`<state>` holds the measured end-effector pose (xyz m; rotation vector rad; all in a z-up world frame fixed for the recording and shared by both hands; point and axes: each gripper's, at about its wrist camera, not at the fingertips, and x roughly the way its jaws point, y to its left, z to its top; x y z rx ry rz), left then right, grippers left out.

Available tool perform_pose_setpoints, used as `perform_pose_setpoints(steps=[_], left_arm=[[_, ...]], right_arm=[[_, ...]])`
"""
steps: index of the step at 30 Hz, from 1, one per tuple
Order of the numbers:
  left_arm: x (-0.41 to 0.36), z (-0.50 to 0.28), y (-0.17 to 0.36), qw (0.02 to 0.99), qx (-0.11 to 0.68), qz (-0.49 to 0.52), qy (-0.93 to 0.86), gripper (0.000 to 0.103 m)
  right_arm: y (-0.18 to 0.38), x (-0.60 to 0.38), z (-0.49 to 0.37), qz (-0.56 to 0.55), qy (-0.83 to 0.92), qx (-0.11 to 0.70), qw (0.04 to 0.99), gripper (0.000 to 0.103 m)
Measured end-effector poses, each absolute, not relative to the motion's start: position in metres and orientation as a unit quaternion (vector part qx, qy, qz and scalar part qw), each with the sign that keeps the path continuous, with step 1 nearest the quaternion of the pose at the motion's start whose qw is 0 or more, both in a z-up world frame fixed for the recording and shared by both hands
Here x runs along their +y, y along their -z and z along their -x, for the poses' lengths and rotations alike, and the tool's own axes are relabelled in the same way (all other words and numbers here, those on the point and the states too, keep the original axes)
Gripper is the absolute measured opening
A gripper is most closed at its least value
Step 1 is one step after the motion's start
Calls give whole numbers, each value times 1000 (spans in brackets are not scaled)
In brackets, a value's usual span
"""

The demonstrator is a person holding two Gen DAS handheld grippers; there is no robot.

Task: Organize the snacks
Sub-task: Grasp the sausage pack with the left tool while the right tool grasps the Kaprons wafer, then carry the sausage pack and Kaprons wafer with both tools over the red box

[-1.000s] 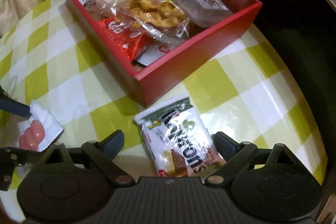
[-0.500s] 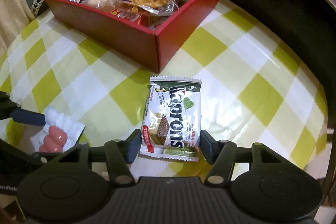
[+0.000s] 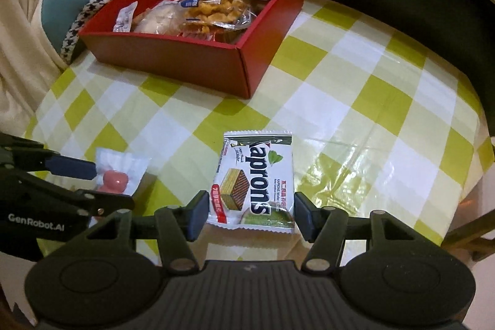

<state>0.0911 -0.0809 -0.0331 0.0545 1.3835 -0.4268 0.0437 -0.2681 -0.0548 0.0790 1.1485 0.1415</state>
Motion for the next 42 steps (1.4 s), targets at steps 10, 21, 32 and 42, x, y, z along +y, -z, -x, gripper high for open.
perform_pose_setpoints(steps=[10, 21, 32, 42], left_arm=[[-76, -92, 34, 743, 636, -21, 206, 73], [-78, -95, 37, 740, 639, -23, 209, 73], [-75, -96, 18, 760, 614, -13, 213, 74], [-63, -108, -6, 787, 583, 3, 203, 74]], right_arm=[[72, -263, -50, -41, -62, 574, 816, 70], [74, -250, -66, -3, -38, 567, 823, 65], [35, -248, -47, -61, -47, 511, 856, 65], [15, -245, -54, -85, -42, 475, 875, 65]])
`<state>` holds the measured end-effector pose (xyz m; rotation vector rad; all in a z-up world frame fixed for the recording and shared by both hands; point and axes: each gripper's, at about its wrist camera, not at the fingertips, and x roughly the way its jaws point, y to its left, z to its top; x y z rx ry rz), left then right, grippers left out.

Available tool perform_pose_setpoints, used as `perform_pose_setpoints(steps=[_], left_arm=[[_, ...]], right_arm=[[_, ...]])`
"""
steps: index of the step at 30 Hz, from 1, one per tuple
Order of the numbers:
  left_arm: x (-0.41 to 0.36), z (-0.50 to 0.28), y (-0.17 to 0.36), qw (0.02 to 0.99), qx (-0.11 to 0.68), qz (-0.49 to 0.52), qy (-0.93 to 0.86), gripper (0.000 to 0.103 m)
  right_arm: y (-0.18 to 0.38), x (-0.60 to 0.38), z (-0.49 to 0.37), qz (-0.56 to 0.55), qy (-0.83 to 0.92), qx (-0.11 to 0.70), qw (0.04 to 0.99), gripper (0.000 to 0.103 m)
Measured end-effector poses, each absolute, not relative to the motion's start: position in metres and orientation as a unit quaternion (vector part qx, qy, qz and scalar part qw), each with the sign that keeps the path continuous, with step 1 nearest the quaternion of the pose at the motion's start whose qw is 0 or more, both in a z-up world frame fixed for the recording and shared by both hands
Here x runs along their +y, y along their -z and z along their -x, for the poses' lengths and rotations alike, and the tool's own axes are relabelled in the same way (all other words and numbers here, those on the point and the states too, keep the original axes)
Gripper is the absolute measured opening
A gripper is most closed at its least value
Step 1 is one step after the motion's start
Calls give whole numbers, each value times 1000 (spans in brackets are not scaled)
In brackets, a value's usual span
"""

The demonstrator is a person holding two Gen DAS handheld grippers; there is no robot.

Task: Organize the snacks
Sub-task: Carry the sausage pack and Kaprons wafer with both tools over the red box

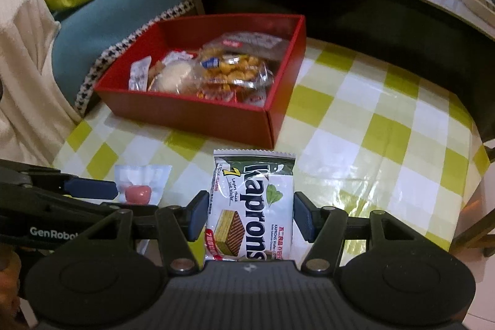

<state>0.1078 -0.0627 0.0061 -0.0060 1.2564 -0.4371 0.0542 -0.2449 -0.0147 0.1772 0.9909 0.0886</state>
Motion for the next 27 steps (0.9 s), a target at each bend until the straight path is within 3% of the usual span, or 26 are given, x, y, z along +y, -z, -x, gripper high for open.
perform_pose_setpoints(steps=[17, 27], left_arm=[[-63, -166, -54, 845, 508, 11, 170, 73], [-70, -203, -56, 856, 492, 3, 161, 73]], right_arm=[[-26, -245, -108, -113, -37, 403, 908, 65], [-26, -254, -145, -124, -33, 390, 912, 65]])
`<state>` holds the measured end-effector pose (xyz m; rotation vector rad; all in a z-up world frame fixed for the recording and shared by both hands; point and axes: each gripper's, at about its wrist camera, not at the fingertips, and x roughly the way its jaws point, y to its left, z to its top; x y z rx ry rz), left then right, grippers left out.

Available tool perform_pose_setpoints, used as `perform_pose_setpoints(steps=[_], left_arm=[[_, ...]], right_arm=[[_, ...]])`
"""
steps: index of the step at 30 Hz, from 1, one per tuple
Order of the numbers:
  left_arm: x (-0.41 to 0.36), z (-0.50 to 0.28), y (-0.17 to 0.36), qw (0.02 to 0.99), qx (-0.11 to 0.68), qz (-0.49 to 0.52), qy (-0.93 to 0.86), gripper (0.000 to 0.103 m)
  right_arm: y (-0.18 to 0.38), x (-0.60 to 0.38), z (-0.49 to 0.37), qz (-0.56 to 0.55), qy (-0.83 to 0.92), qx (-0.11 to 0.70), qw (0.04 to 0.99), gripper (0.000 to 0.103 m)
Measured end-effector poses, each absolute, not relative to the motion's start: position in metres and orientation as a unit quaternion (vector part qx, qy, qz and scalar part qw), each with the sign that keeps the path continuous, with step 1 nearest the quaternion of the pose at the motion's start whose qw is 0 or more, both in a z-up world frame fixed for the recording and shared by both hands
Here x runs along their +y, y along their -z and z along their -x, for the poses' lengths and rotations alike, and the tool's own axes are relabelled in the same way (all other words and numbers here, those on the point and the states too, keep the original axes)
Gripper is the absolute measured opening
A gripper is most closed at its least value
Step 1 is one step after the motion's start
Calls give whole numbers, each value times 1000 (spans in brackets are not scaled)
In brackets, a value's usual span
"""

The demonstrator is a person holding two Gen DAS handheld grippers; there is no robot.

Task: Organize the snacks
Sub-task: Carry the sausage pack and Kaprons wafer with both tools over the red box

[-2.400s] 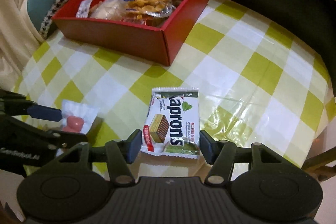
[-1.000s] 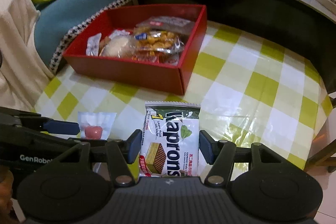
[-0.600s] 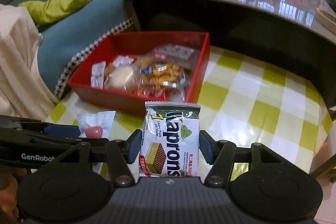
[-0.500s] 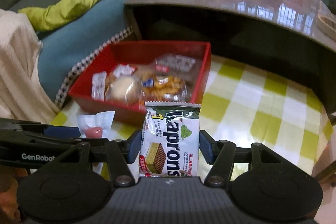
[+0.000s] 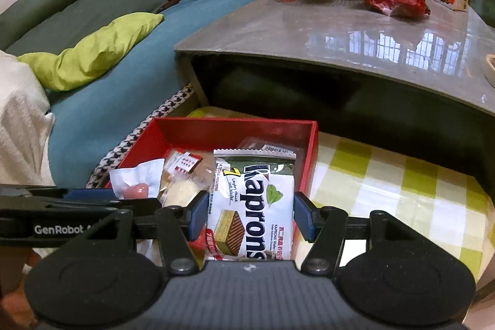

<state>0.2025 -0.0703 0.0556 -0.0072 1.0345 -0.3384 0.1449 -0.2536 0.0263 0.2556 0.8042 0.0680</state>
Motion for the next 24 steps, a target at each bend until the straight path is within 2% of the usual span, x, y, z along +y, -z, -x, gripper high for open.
perform_pose_setpoints(steps=[24], left_arm=[[-76, -247, -35, 859, 493, -16, 136, 72]], right_arm=[[-3, -251, -199, -126, -25, 405, 905, 65]])
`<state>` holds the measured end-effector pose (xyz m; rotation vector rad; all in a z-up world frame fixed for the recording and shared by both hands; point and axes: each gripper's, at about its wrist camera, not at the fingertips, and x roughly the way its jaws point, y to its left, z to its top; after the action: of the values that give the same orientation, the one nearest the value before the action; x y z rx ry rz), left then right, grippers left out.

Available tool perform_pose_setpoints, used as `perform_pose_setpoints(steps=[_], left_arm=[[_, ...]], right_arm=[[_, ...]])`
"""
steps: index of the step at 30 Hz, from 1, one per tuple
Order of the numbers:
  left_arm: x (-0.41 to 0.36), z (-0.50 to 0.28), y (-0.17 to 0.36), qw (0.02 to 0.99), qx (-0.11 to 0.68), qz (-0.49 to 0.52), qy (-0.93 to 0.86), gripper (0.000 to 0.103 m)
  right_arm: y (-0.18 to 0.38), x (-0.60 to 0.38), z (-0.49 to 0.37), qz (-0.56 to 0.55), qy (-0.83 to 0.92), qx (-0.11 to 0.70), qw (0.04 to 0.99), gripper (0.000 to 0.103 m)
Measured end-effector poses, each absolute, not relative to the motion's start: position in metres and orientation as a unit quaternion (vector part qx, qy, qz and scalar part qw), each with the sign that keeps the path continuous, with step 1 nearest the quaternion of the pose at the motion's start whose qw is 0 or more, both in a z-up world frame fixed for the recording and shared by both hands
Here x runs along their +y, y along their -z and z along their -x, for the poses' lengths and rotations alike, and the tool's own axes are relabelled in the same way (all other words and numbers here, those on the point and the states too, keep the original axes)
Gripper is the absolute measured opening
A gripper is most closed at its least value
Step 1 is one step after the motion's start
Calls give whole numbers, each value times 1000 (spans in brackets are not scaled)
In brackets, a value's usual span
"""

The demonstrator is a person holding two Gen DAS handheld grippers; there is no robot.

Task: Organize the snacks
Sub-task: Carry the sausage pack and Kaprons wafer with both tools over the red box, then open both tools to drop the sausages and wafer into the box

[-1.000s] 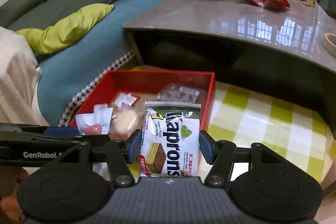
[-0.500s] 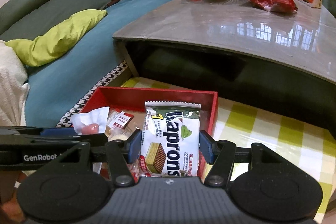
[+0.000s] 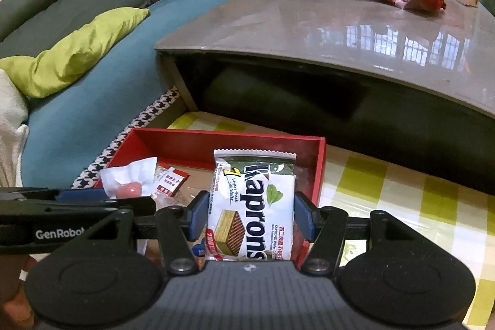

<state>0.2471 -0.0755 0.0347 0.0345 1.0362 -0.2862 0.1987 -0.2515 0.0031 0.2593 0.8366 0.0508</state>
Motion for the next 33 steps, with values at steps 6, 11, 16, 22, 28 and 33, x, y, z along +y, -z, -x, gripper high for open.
perform_pose_setpoints(steps=[6, 11, 16, 22, 28, 33], left_arm=[[-74, -254, -29, 856, 500, -13, 134, 72], [-75, -258, -22, 852, 507, -13, 129, 72], [-74, -261, -17, 849, 512, -12, 128, 72], [-75, -263, -14, 847, 515, -12, 129, 73], [-77, -267, -8, 844, 521, -12, 125, 74], [-77, -271, 1, 838, 534, -15, 114, 75]], right_arm=[[1, -250, -205, -122, -22, 408, 905, 65], [8, -249, -210, -119, -20, 415, 902, 65], [12, -249, -213, -117, -18, 419, 900, 65], [16, -251, -215, -119, -16, 421, 899, 65], [20, -249, -219, -116, -12, 423, 899, 65], [20, -246, -219, -119, -21, 422, 898, 66]])
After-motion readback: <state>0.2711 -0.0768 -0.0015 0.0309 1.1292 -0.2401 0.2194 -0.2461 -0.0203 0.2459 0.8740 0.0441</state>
